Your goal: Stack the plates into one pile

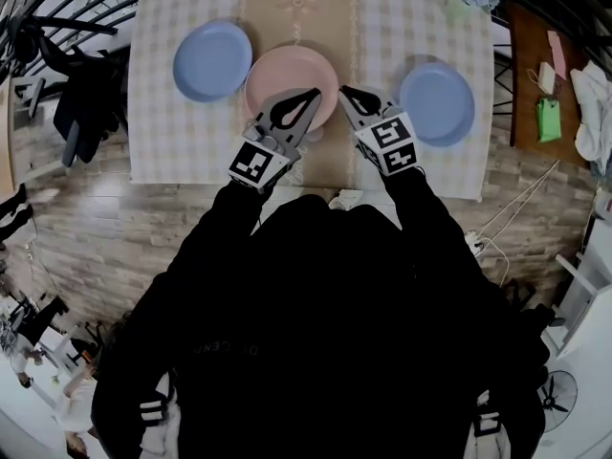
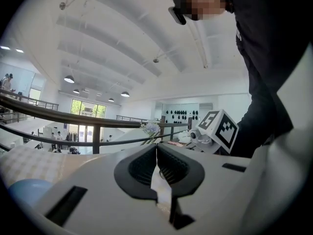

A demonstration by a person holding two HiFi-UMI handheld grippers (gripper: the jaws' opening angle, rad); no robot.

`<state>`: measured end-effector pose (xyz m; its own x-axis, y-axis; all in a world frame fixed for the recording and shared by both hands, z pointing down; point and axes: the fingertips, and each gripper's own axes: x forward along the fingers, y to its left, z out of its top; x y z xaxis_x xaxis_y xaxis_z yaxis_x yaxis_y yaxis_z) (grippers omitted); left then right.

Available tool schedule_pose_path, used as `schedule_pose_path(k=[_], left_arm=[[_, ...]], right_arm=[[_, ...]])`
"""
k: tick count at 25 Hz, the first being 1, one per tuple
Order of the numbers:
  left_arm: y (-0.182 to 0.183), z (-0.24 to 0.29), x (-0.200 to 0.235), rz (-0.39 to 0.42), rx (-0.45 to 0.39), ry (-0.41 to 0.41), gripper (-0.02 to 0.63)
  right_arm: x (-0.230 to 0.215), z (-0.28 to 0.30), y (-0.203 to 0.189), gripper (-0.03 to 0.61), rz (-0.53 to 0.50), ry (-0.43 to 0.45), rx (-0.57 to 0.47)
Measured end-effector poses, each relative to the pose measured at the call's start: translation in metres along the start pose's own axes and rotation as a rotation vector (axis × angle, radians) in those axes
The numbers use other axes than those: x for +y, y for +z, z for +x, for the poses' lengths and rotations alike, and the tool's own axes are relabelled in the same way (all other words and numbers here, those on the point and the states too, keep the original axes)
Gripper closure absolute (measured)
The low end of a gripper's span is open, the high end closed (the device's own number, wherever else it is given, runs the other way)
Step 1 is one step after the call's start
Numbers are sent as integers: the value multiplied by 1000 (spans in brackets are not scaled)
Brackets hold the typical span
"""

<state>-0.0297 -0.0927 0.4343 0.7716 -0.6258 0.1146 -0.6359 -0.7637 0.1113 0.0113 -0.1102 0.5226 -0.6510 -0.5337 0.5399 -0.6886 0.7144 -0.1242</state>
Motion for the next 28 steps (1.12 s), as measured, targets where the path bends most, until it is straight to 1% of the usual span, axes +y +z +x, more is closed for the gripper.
schedule_pose_path(k=[7, 10, 14, 19, 22, 28], left_arm=[[-6, 12, 13, 7, -8, -8, 594], [-10, 17, 15, 2, -14, -11, 594], [-14, 22, 19, -7, -15, -12, 594], [-21, 27, 21, -13, -4, -25, 594], [-22, 28, 23, -13, -3, -28, 592], [-27, 26, 27, -18, 2, -26, 594]], right_arm=[[-15, 33, -44, 535, 84, -22, 168], [-21, 43, -63, 529, 133, -32, 223], [-31, 61, -81, 512, 214, -59, 260], [-37, 79, -105, 477, 286, -69, 324], [-41, 85, -111, 465, 302, -91, 357], [-40, 94, -127, 442, 332, -99, 419]])
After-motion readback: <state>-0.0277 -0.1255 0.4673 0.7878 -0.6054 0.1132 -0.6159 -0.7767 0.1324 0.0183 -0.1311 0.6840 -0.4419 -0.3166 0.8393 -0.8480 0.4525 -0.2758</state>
